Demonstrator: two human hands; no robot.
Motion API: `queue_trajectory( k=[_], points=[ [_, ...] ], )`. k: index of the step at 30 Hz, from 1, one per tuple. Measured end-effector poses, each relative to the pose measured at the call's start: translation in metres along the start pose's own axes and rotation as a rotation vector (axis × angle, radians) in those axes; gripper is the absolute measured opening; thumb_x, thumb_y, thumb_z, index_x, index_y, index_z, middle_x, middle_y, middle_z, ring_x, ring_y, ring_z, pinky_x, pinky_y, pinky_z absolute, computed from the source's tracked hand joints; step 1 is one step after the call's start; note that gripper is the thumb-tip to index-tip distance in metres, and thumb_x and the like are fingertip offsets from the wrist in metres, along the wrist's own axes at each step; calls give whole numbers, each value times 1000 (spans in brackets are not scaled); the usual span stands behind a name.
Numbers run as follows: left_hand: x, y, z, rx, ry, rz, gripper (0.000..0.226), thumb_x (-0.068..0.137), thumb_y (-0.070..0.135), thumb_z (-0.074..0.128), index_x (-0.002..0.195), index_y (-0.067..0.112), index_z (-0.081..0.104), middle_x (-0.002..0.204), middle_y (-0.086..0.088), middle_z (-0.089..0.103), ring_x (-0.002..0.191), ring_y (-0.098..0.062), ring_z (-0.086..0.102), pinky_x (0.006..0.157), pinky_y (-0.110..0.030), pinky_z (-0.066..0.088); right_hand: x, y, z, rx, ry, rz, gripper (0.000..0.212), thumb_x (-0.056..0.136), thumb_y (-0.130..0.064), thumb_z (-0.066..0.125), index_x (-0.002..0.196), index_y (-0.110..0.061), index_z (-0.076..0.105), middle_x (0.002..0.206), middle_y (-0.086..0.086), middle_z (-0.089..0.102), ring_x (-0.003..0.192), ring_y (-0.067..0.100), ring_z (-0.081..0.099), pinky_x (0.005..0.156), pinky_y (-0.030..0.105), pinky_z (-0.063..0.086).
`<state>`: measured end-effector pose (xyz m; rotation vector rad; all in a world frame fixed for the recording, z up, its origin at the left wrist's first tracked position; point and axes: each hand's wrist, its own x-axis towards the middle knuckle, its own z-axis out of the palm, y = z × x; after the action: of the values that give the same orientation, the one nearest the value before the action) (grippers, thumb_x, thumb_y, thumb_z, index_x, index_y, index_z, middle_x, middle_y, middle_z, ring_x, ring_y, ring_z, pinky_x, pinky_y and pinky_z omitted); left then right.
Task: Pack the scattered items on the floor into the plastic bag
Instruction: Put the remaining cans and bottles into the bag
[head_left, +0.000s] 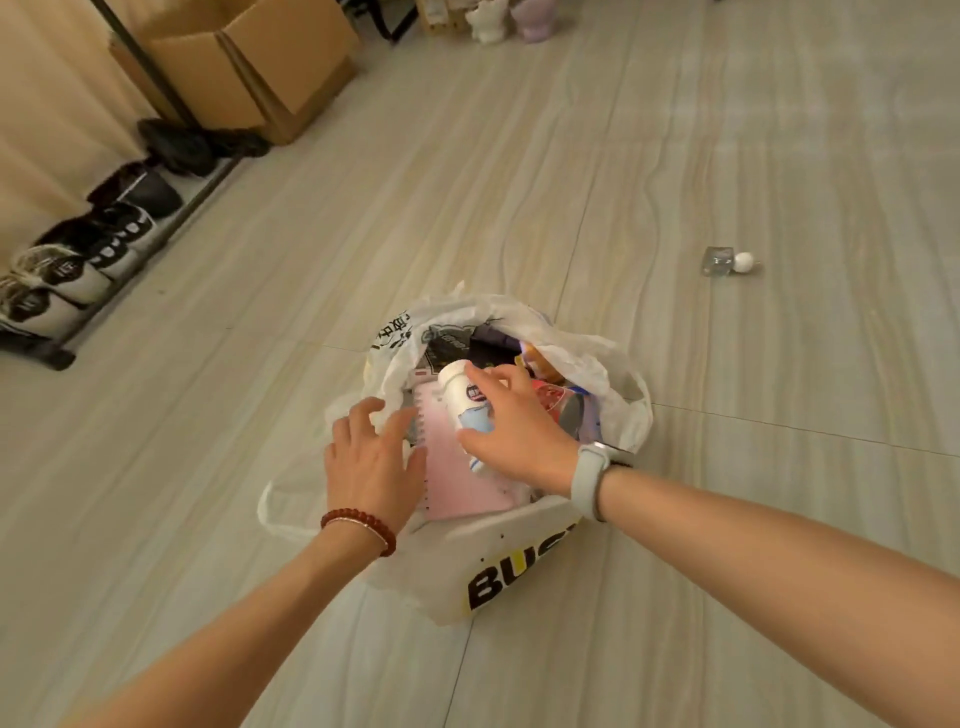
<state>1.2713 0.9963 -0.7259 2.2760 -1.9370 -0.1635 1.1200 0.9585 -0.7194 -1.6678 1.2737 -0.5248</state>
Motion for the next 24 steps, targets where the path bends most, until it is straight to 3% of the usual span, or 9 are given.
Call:
queue_trajectory(
  k=[2, 4, 6, 8, 12, 16, 20, 22, 24],
  points=[
    [3, -9, 2, -66, -26, -139, 55, 82, 31, 60, 131, 20, 38, 137, -13, 32, 123, -34, 34, 96, -45, 35, -4, 3, 12, -100, 0, -78, 66, 84, -22, 57, 140, -18, 23, 139, 8, 29, 126, 27, 36, 100, 33, 34],
    [9, -17, 2, -209, -111, -314, 48, 84, 36, 58, 123, 13, 42, 128, -15, 45, 114, -34, 45, 89, -41, 41, -9, 7, 21, -268, 94, -133, 62, 83, -34, 58, 135, -16, 29, 135, 7, 40, 123, 27, 40, 100, 39, 35],
    [13, -27, 0, -293, -136, -373, 27, 89, 34, 51, 88, 6, 52, 91, -15, 61, 85, -33, 53, 63, -35, 40, -14, 8, 29, -463, 181, -131, 59, 84, -48, 52, 133, -24, 30, 139, 4, 37, 126, 27, 35, 101, 43, 32],
    [16, -35, -7, -369, -13, -338, 31, 90, 27, 48, 74, 1, 50, 69, -11, 53, 70, -29, 49, 53, -33, 32, -16, 9, 34, -526, 195, -80, 57, 87, -54, 42, 136, -33, 23, 142, 5, 29, 126, 30, 30, 99, 46, 32],
    [17, -41, -28, -526, 193, -334, 9, 88, 18, 52, 83, 12, 55, 73, 2, 53, 74, -20, 48, 60, -29, 36, -6, 3, 42, -388, 44, -9, 54, 93, -43, 34, 142, -40, 11, 148, 10, 16, 127, 35, 20, 102, 47, 30],
    [12, -45, -34, -610, 228, -349, 4, 84, 13, 56, 80, 12, 57, 67, 6, 54, 71, -20, 50, 58, -22, 39, 22, -15, 58, -67, -82, 2, 54, 94, -33, 39, 143, -26, 19, 152, 13, 8, 137, 37, 8, 112, 46, 16],
    [9, -45, -40, -597, 250, -318, 2, 81, 13, 61, 82, 14, 59, 60, 5, 49, 59, -5, 50, 55, -19, 37, 28, -24, 64, 181, -9, -99, 41, 89, -21, 54, 125, -7, 43, 132, 11, 32, 125, 24, 38, 110, 32, 29],
    [6, -44, -41, -576, 244, -260, 5, 79, 12, 63, 84, 13, 61, 60, 5, 48, 56, 1, 50, 55, -21, 37, 17, -17, 62, 59, -54, -241, 28, 89, -14, 52, 115, -4, 54, 126, 11, 38, 118, 21, 44, 103, 23, 32],
    [4, -42, -41, -524, 208, -214, 15, 79, 16, 65, 93, 12, 61, 72, 3, 52, 60, -3, 50, 58, -23, 39, 5, -4, 60, -98, -124, -373, 29, 90, -8, 45, 115, -5, 59, 130, 10, 45, 120, 22, 45, 101, 27, 36]
  ],
)
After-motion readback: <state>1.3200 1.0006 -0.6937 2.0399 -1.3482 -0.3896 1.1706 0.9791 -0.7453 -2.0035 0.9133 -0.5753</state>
